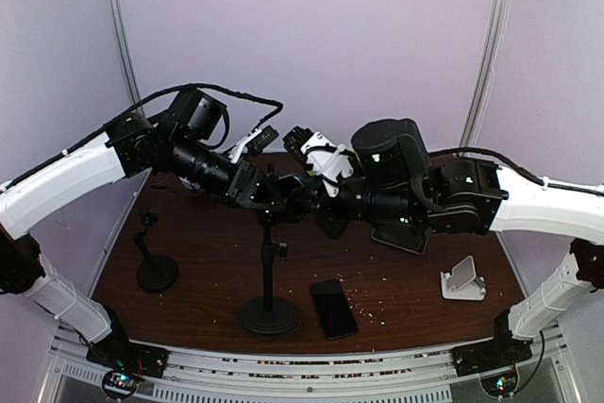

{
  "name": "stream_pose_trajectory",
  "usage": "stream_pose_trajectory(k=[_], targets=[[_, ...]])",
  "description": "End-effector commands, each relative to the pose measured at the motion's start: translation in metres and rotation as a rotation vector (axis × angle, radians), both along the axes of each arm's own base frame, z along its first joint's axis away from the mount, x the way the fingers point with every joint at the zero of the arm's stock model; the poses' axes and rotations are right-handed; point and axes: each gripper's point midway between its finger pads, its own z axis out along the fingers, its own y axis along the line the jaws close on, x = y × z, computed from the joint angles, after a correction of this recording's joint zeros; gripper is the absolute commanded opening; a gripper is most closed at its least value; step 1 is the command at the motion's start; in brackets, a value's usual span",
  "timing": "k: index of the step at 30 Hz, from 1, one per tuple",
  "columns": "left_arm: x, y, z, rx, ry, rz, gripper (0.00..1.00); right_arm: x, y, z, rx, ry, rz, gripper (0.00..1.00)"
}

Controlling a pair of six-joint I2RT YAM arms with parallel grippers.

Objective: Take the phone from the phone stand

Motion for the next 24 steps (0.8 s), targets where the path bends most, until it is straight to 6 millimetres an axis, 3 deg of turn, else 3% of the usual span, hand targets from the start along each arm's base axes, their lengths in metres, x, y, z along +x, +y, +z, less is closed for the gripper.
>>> stream_pose_trajectory(k=[1, 16, 24], targets=[[0.037, 0.012, 0.058, -0.206, -0.054, 0.132, 0.00, -0.013, 0.001, 0.018, 0.039, 0.002, 0.047, 0.00], [0.044, 0.020, 0.030, -0.138, -0.016, 0.179, 0.00, -0.018, -0.008, 0.019, 0.049, 0.006, 0.058, 0.00], [0.048, 0.031, 0.004, 0.000, -0.028, 0.202, 0.00, -0.022, -0.014, 0.022, 0.077, 0.022, 0.064, 0.00]])
